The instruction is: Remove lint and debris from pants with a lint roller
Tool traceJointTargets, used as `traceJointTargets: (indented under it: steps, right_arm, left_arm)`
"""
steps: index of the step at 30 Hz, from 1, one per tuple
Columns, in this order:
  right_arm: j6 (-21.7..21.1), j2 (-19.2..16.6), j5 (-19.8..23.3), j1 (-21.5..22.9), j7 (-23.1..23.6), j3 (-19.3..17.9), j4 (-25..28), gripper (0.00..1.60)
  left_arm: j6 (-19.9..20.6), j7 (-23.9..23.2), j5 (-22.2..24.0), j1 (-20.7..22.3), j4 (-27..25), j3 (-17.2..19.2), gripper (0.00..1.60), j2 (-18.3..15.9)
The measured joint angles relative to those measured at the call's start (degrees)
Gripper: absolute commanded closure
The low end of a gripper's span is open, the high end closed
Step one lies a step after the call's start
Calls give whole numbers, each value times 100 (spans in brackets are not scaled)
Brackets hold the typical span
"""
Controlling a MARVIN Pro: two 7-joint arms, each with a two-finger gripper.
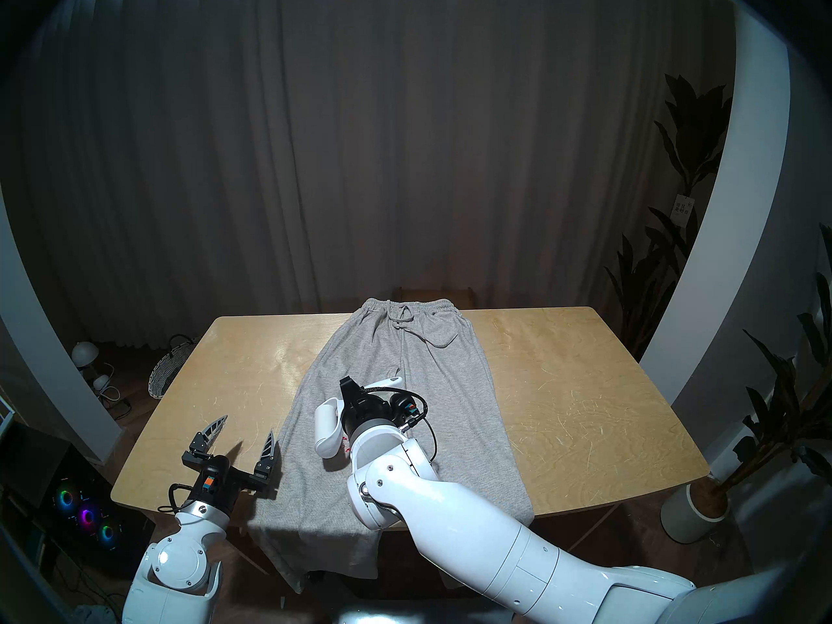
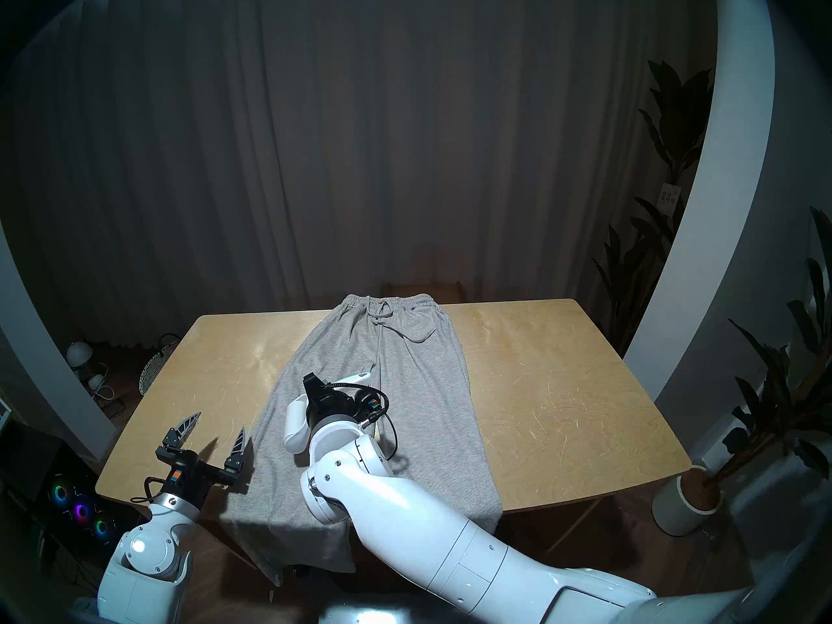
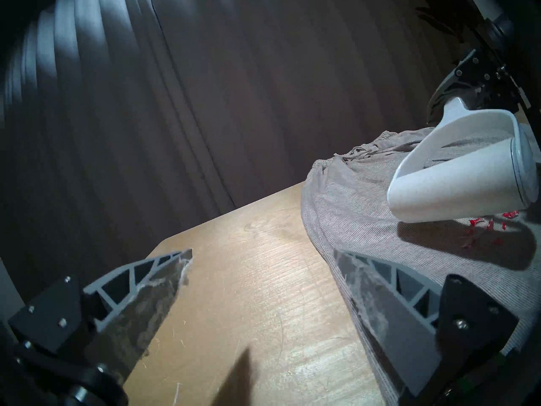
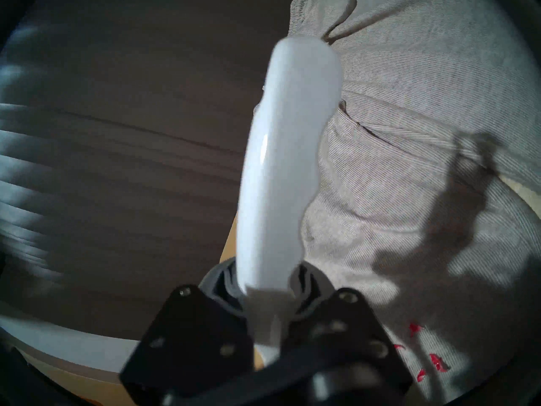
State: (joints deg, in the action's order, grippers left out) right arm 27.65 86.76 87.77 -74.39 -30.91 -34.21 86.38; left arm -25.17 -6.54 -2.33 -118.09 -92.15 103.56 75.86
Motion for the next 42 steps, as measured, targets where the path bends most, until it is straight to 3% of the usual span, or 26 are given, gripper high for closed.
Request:
traceJointTargets:
  steps: [18, 30, 42]
  right_arm:
    - [1410, 174, 575, 488, -662, 694, -184, 160]
    - [2453, 278, 916, 775, -1039, 1111, -311, 160]
    - [2739, 442, 1134, 1089, -1301, 1444, -524, 160]
  left_arm:
    - [-387, 41, 523, 146, 383, 28, 0, 195]
    - [-726, -413, 711, 203, 550, -51, 0, 17]
    - [-1001, -1035, 803, 318, 994, -65, 0, -386]
